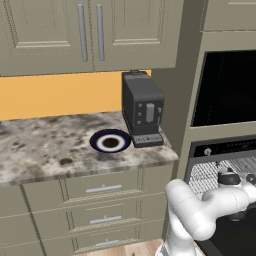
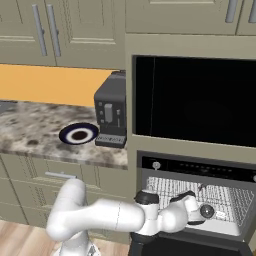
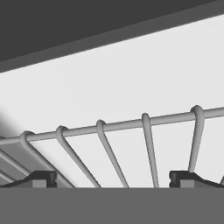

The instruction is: Take the fish from the oven and place it on the plate on the counter.

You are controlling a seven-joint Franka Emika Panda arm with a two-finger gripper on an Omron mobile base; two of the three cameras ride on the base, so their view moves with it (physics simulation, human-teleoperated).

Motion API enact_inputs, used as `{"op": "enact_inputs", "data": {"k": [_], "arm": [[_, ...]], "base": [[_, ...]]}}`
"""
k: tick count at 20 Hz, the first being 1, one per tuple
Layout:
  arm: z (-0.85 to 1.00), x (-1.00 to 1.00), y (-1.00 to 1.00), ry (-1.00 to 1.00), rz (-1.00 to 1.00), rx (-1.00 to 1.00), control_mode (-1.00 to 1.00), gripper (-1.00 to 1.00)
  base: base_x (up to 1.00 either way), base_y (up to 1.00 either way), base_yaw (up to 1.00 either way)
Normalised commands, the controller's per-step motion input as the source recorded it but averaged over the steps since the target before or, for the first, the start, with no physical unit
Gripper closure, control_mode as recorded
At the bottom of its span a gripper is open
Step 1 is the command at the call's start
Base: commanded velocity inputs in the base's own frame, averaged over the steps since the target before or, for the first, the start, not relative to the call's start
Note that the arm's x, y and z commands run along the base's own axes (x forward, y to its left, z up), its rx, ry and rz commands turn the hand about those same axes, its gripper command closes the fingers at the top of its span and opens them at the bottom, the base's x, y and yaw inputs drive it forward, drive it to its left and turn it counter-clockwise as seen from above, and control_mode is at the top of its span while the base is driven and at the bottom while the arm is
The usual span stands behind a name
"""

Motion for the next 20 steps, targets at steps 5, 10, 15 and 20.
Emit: {"op": "enact_inputs", "data": {"k": [5, 10, 15, 20], "arm": [[-1.00, -0.82, 0.14, 0.00, 0.06, 0.00, -1.00, -1.00], [-1.00, -0.99, 0.04, -0.07, 0.11, 0.06, -1.00, -1.00], [-1.00, -0.94, 0.11, -0.01, 0.12, 0.07, -1.00, -1.00], [-1.00, -0.98, 0.12, 0.00, 0.11, 0.05, -1.00, -1.00]], "base": [[0.00, 0.00, 0.00], [0.00, 0.00, 0.00], [0.00, 0.00, 0.00], [0.00, 0.00, 0.00]]}}
